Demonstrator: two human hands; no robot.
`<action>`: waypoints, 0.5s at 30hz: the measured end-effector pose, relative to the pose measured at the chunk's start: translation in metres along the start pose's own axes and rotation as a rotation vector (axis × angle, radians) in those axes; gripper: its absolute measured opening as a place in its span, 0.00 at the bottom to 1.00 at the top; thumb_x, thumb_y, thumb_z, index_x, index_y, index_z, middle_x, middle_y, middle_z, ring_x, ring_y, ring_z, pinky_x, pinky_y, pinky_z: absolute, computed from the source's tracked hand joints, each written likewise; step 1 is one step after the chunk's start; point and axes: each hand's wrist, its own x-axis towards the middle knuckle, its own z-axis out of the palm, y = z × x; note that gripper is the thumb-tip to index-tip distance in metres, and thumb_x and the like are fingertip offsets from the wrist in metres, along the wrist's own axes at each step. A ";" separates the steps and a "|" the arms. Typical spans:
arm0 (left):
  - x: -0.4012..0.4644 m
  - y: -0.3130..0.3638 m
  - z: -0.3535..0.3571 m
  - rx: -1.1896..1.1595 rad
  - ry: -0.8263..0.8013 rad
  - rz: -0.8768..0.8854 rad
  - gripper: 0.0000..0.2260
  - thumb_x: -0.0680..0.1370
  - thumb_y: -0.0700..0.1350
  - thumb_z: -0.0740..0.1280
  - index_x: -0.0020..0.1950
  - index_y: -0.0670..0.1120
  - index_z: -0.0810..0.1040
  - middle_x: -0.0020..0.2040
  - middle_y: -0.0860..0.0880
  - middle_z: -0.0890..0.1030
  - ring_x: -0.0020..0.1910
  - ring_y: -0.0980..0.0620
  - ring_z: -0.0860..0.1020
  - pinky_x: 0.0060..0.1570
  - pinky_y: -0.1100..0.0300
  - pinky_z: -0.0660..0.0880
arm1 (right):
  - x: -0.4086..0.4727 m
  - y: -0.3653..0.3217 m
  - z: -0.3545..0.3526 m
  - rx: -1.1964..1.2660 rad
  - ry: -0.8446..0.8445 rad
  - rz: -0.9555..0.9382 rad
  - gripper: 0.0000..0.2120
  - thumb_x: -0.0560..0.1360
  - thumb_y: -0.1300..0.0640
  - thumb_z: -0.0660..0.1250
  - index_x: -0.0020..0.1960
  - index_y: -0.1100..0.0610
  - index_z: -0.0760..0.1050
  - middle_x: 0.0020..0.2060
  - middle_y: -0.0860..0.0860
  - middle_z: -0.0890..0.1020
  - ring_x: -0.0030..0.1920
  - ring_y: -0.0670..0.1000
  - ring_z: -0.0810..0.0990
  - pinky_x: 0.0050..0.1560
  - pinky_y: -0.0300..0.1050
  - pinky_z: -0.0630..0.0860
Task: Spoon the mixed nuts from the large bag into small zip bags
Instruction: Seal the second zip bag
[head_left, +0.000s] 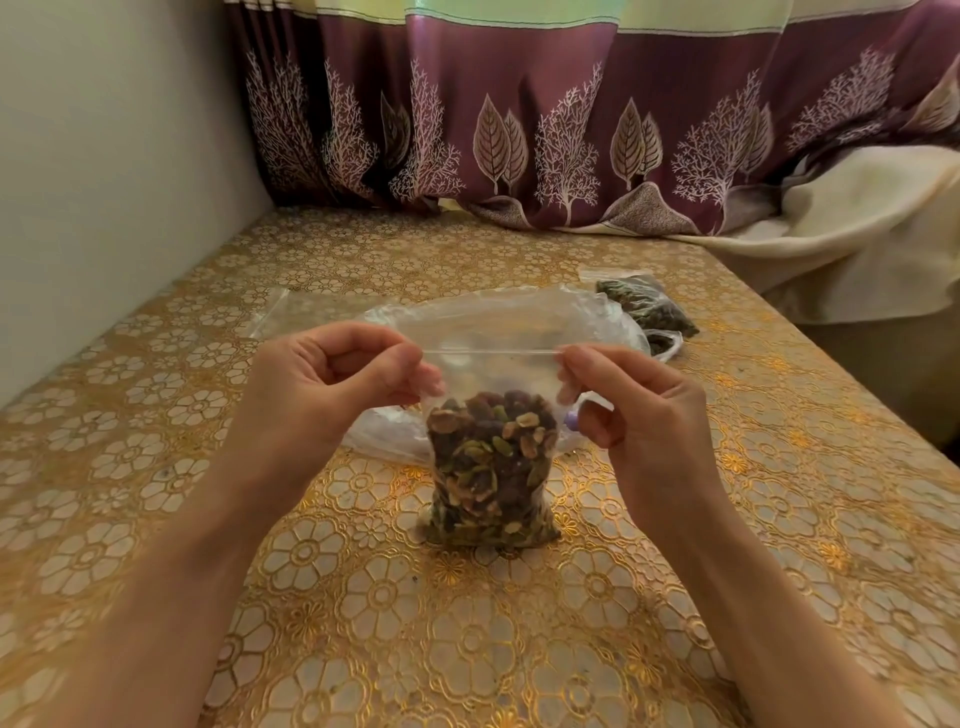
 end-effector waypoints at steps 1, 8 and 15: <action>0.000 0.000 0.000 0.001 -0.002 0.004 0.06 0.67 0.48 0.71 0.40 0.47 0.83 0.37 0.45 0.84 0.39 0.47 0.84 0.40 0.62 0.79 | 0.000 -0.001 0.000 -0.006 -0.004 -0.003 0.08 0.61 0.51 0.72 0.34 0.55 0.84 0.27 0.51 0.78 0.25 0.47 0.65 0.27 0.37 0.63; 0.000 -0.004 0.008 0.092 0.018 0.002 0.07 0.69 0.48 0.67 0.42 0.45 0.79 0.37 0.47 0.84 0.38 0.51 0.82 0.44 0.61 0.79 | 0.001 -0.003 -0.003 -0.143 -0.076 -0.091 0.08 0.66 0.53 0.68 0.39 0.58 0.79 0.27 0.48 0.78 0.23 0.42 0.70 0.27 0.41 0.67; -0.003 -0.002 0.013 0.141 -0.001 0.051 0.08 0.70 0.46 0.67 0.44 0.43 0.80 0.37 0.50 0.83 0.36 0.58 0.81 0.39 0.71 0.75 | 0.005 0.002 -0.007 -0.197 -0.122 -0.122 0.02 0.69 0.57 0.69 0.39 0.54 0.78 0.28 0.45 0.76 0.26 0.41 0.72 0.26 0.33 0.68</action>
